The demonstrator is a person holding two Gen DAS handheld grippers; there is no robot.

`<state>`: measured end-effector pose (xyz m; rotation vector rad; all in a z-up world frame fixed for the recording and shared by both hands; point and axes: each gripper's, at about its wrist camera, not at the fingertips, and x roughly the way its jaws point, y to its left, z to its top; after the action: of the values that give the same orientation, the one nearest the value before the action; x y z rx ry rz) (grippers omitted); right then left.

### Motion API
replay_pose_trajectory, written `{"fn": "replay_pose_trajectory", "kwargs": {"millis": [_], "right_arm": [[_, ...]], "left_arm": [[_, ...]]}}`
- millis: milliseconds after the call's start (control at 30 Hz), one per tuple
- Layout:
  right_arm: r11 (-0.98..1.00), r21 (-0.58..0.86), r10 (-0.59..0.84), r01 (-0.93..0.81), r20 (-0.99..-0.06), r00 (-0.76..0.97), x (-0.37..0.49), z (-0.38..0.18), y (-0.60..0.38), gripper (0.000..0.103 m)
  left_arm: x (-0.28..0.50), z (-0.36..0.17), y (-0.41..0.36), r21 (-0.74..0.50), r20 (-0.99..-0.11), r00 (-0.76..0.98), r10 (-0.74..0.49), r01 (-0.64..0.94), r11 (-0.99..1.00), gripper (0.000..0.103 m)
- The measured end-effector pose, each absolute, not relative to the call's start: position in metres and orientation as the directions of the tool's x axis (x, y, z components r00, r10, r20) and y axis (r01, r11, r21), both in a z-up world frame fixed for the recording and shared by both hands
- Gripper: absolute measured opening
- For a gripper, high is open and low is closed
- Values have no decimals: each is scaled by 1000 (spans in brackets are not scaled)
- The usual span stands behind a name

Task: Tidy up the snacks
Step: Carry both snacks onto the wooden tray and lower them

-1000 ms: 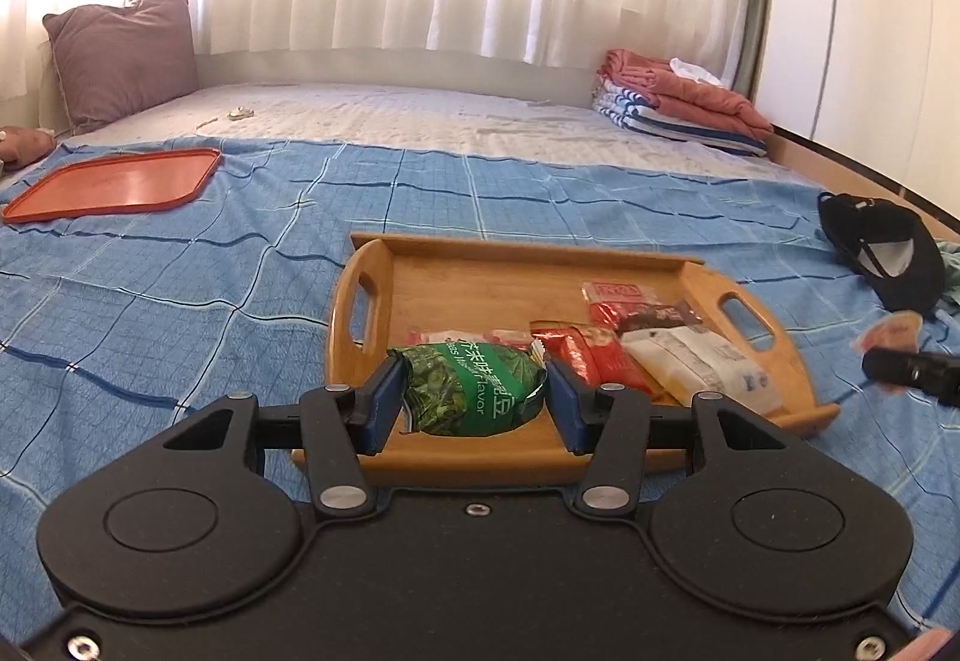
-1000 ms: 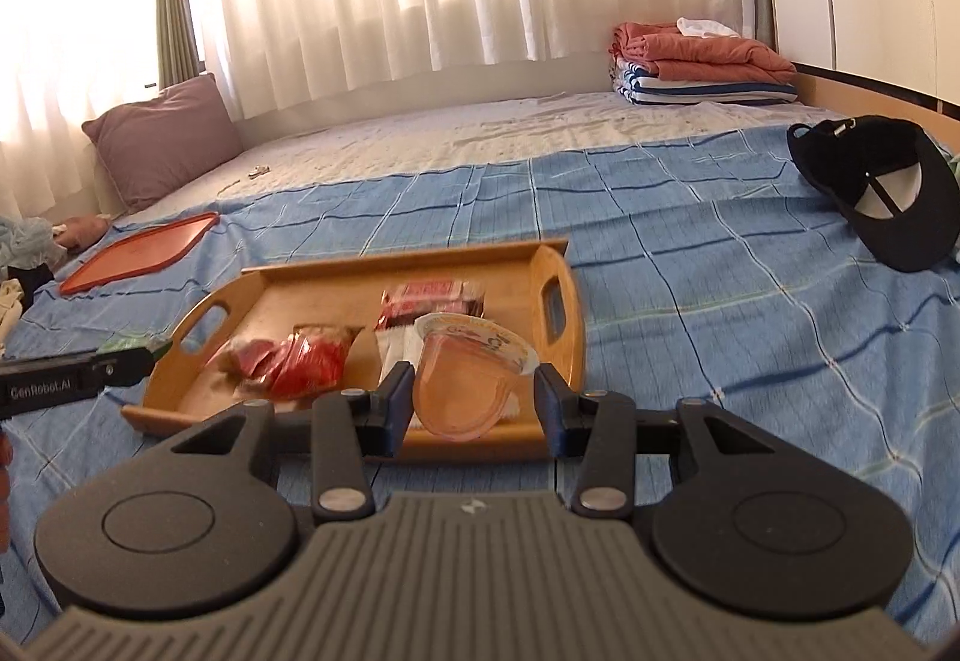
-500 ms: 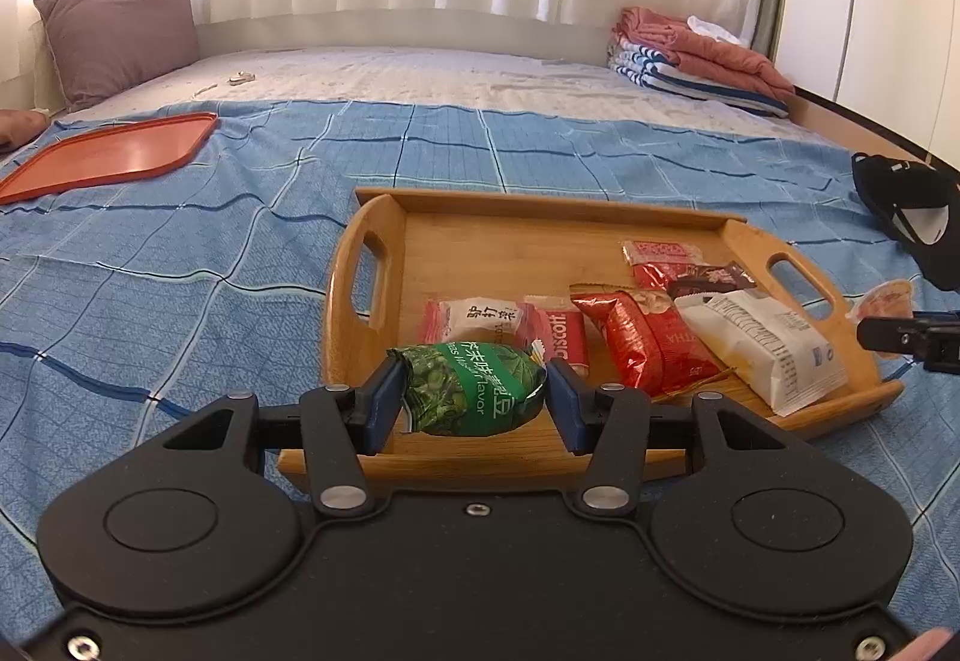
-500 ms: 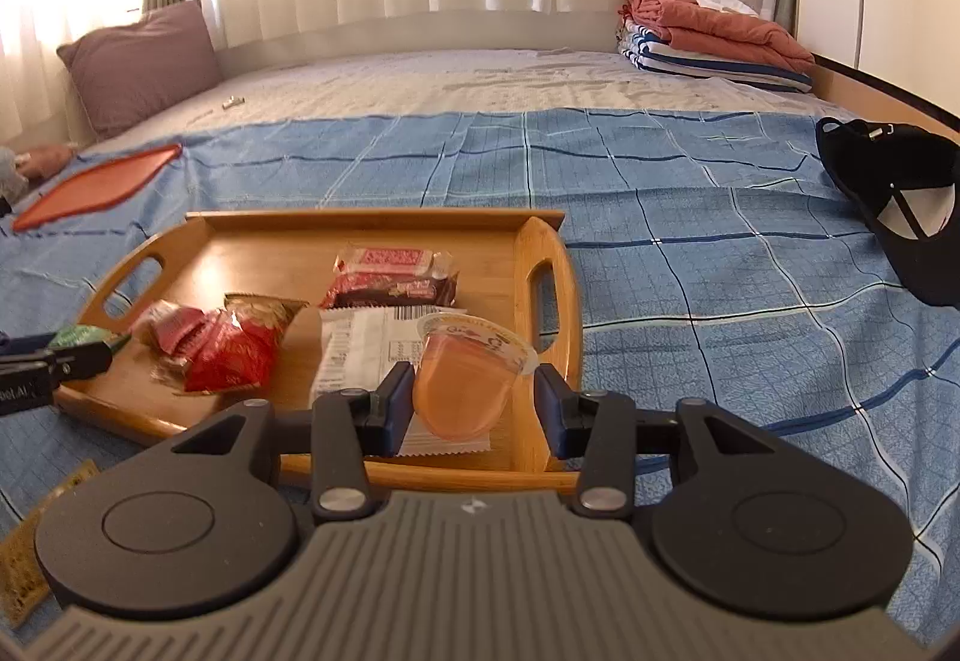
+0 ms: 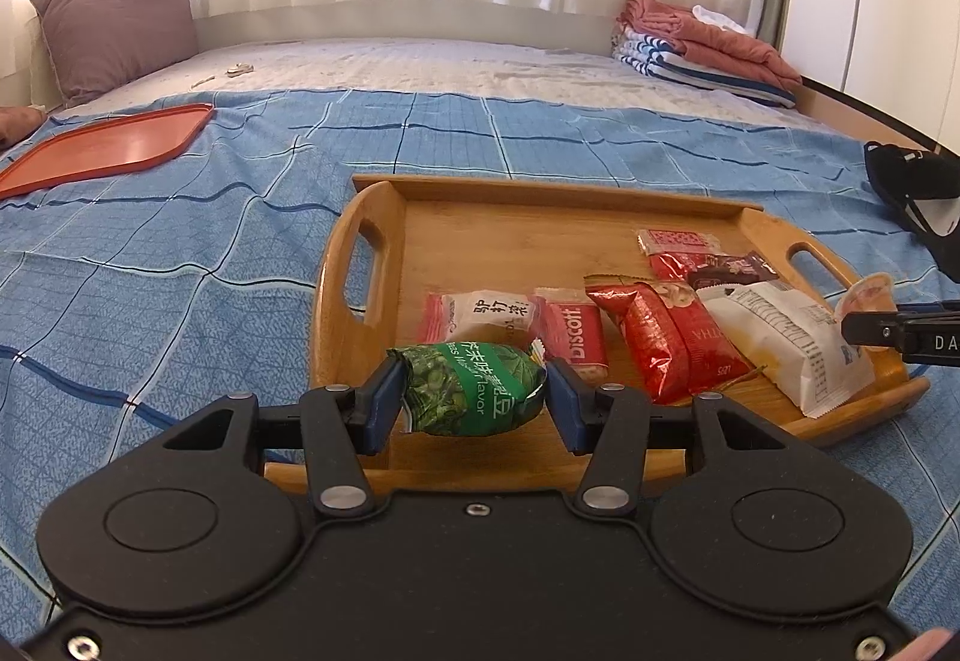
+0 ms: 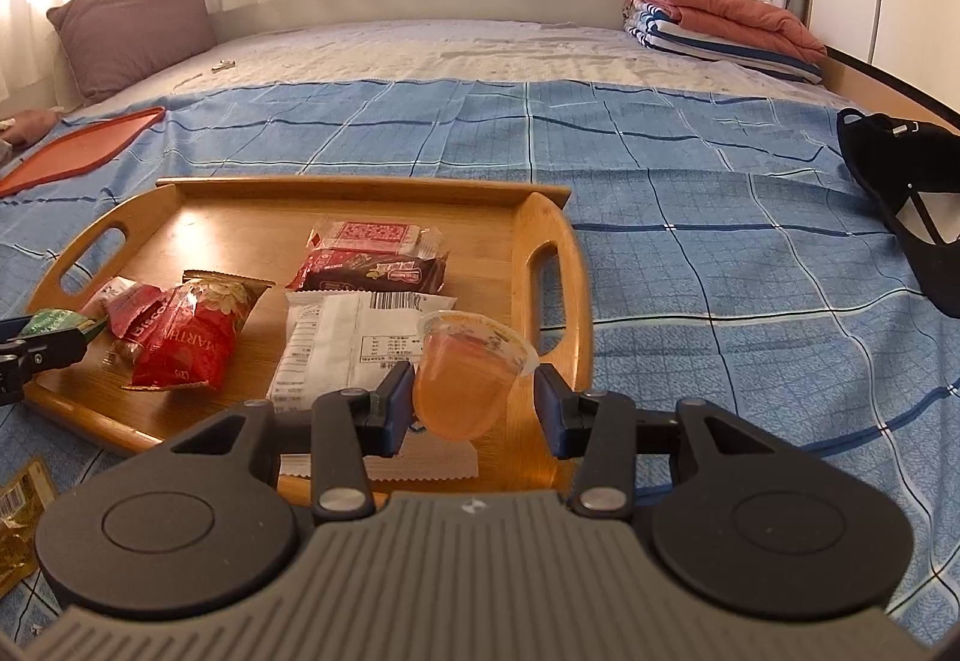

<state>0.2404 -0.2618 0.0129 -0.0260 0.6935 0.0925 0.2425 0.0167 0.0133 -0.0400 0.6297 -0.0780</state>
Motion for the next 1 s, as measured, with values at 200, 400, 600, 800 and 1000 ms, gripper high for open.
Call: {"fn": "replay_pose_trajectory", "kwargs": {"millis": [200, 400, 600, 800, 1000], "right_arm": [[995, 34, 90, -90, -642, 762, 248, 11, -264, 48], [996, 40, 86, -79, -640, 763, 257, 12, -266, 48], [997, 54, 80, -59, -647, 759, 263, 8, -269, 48], [993, 99, 116, -68, -641, 759, 259, 6, -265, 48], [990, 103, 139, -95, -639, 757, 257, 8, -253, 40]], "left_arm": [[248, 11, 14, -59, -590, 803, -86, 64, 996, 49], [252, 9, 13, -56, -593, 801, -81, 60, 997, 49], [253, 7, 13, -56, -593, 801, -78, 56, 997, 49], [253, 7, 12, -63, -592, 801, -81, 54, 997, 49], [253, 6, 12, -58, -596, 799, -83, 61, 996, 50]]}}
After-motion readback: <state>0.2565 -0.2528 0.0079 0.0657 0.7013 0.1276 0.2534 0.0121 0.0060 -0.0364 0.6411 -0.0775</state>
